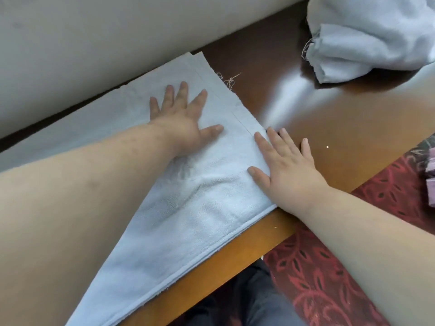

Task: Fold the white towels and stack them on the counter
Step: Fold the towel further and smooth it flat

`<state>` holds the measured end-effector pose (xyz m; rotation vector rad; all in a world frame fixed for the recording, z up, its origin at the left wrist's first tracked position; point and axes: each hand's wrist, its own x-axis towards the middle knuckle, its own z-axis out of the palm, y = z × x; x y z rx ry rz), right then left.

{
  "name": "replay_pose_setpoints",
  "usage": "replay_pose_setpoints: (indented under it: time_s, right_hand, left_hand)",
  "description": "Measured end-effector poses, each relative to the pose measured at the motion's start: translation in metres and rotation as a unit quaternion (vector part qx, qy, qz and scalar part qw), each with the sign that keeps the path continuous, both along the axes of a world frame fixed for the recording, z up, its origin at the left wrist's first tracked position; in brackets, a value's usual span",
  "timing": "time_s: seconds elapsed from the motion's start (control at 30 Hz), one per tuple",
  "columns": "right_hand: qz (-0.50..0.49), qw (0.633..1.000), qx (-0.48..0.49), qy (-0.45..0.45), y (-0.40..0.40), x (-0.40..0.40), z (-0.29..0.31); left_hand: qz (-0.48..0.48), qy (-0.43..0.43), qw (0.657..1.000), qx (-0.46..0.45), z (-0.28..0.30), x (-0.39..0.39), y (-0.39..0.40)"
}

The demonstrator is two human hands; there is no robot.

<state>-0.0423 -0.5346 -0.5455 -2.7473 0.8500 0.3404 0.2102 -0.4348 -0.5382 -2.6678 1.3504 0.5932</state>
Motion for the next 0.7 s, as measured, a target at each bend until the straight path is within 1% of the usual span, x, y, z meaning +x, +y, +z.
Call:
replay_pose_setpoints:
  time_s: [0.07,0.13,0.23,0.33,0.37,0.4,0.43,0.47,0.5,0.53,0.57,0.6,0.63,0.7]
  right_hand:
    - [-0.003,1.000,-0.001,0.007,0.001,-0.007,-0.001]
    - [-0.020,1.000,-0.007,0.008,0.004,-0.014,-0.001]
    - [-0.035,0.999,-0.005,0.021,0.003,-0.014,0.002]
    - [-0.026,0.999,0.001,0.036,0.005,-0.012,0.007]
    - [-0.031,0.999,0.008,0.035,0.006,-0.011,0.011]
    - [-0.052,0.998,0.019,0.022,0.007,-0.011,0.015]
    - [-0.088,0.996,0.028,-0.009,0.008,-0.011,0.018]
    - [-0.134,0.989,0.036,-0.059,0.009,-0.012,0.022]
    - [-0.178,0.976,0.053,-0.112,0.010,-0.013,0.023]
    - [-0.214,0.962,0.081,-0.146,0.009,-0.014,0.023]
    - [-0.244,0.951,0.114,-0.151,0.008,-0.013,0.024]
    - [-0.258,0.948,0.135,-0.125,0.006,-0.012,0.025]
    - [-0.254,0.954,0.139,-0.082,0.004,-0.009,0.027]
    - [-0.243,0.959,0.144,-0.017,-0.004,-0.003,0.029]
  left_hand:
    - [0.024,0.012,1.000,-0.012,0.000,0.003,-0.010]
    - [0.044,-0.001,0.999,-0.027,-0.002,0.006,-0.019]
    - [0.034,-0.032,0.999,-0.025,-0.003,0.007,-0.028]
    - [0.035,-0.024,0.999,-0.010,0.001,0.009,-0.035]
    - [0.042,-0.029,0.998,-0.024,0.004,0.013,-0.039]
    - [0.054,-0.043,0.996,-0.057,0.008,0.019,-0.044]
    - [0.068,-0.060,0.990,-0.104,0.011,0.026,-0.050]
    - [0.088,-0.070,0.983,-0.148,0.015,0.034,-0.056]
    - [0.111,-0.074,0.977,-0.165,0.018,0.042,-0.063]
    - [0.132,-0.074,0.977,-0.149,0.022,0.049,-0.070]
    - [0.143,-0.069,0.981,-0.111,0.024,0.055,-0.077]
    - [0.154,-0.055,0.984,-0.076,0.028,0.059,-0.084]
    - [0.167,-0.033,0.984,-0.055,0.032,0.060,-0.090]
    - [0.195,0.032,0.979,-0.051,0.041,0.059,-0.098]
